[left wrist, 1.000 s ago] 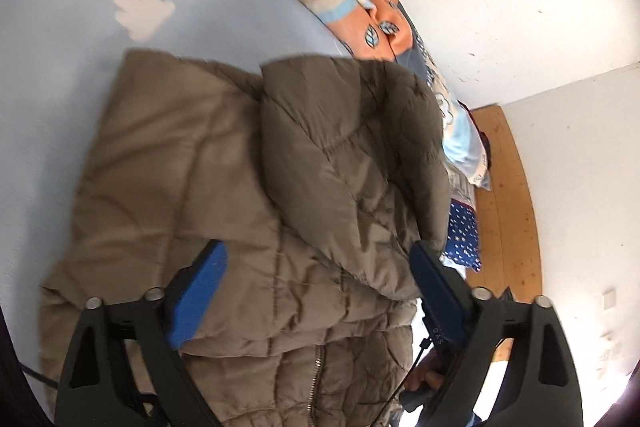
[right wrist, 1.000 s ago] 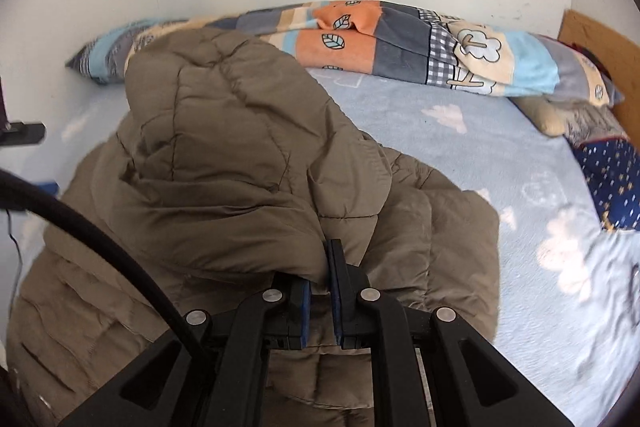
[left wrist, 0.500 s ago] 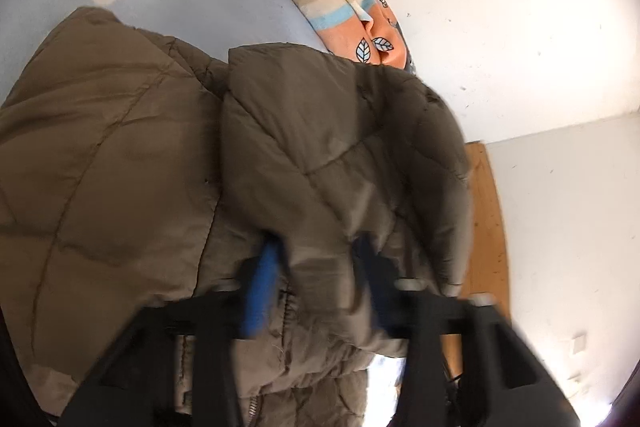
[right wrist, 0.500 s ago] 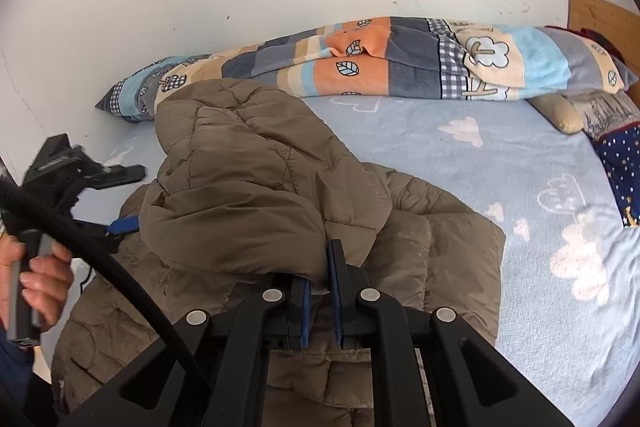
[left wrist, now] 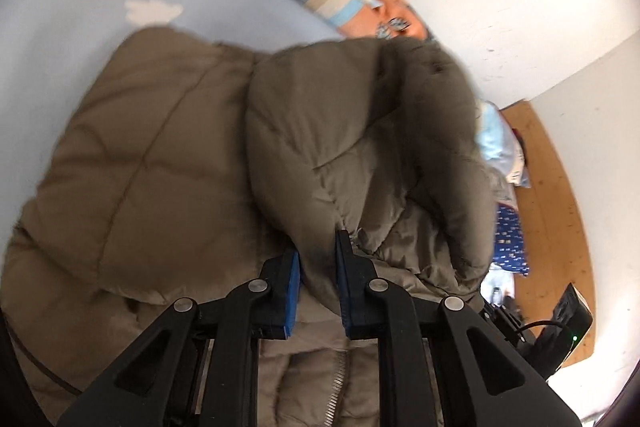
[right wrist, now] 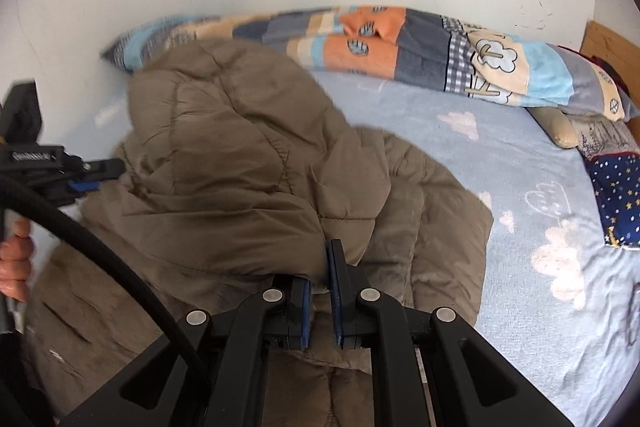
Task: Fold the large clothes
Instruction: 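Fold the gripped hood onto the jacket body with the right tool while the left tool holds the body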
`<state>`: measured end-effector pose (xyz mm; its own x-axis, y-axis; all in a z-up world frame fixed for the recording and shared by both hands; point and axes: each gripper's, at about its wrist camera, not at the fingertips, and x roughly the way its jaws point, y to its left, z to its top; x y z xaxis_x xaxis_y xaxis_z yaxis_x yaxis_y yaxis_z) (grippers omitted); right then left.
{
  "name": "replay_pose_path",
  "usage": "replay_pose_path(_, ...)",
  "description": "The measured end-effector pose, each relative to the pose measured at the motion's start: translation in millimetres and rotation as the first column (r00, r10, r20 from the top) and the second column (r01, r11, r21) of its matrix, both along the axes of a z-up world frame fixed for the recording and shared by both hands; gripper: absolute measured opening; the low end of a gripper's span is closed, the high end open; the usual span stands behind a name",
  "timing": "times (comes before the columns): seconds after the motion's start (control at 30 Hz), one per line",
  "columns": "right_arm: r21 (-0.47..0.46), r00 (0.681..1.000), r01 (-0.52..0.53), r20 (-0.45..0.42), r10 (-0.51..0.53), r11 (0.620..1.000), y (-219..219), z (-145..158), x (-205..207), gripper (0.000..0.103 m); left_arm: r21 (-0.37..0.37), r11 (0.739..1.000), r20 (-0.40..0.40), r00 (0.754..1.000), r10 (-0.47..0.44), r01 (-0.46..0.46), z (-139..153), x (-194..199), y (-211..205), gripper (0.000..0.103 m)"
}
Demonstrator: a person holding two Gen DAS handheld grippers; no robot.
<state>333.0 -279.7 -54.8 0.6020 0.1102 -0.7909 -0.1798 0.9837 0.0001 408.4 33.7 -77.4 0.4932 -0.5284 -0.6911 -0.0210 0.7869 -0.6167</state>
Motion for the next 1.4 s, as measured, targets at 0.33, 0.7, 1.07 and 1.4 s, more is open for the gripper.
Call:
replay_pose_path(0.33, -0.136, 0.998, 0.005, -0.055, -0.013, 0.991, 8.7, -27.1, 12.7, 0.021, 0.181, 0.983, 0.049, 0.998, -0.048, 0.039, 2.8, -5.5, -18.9, 0.025)
replay_pose_path(0.7, 0.117, 0.995, -0.059, -0.067, 0.067, 0.991, -34.2, 28.8, -20.9, 0.045, 0.333, 0.931, 0.103, 0.976, -0.193, 0.149, 31.7, -54.6, -16.2, 0.036)
replay_pose_path(1.07, 0.38, 0.981, 0.113, 0.102, -0.163, 0.918, -51.8, 60.3, 3.3, 0.033, 0.431, 0.899, 0.282, 0.934, -0.22, 0.081, 150.4, 19.1, -96.4, 0.04)
replay_pose_path(1.4, 0.354, 0.992, 0.121, -0.017, -0.124, 0.927, -17.2, 18.1, 46.2, 0.03, 0.506, 0.843, 0.043, 0.97, -0.237, 0.184, 55.5, 90.2, -126.5, 0.041)
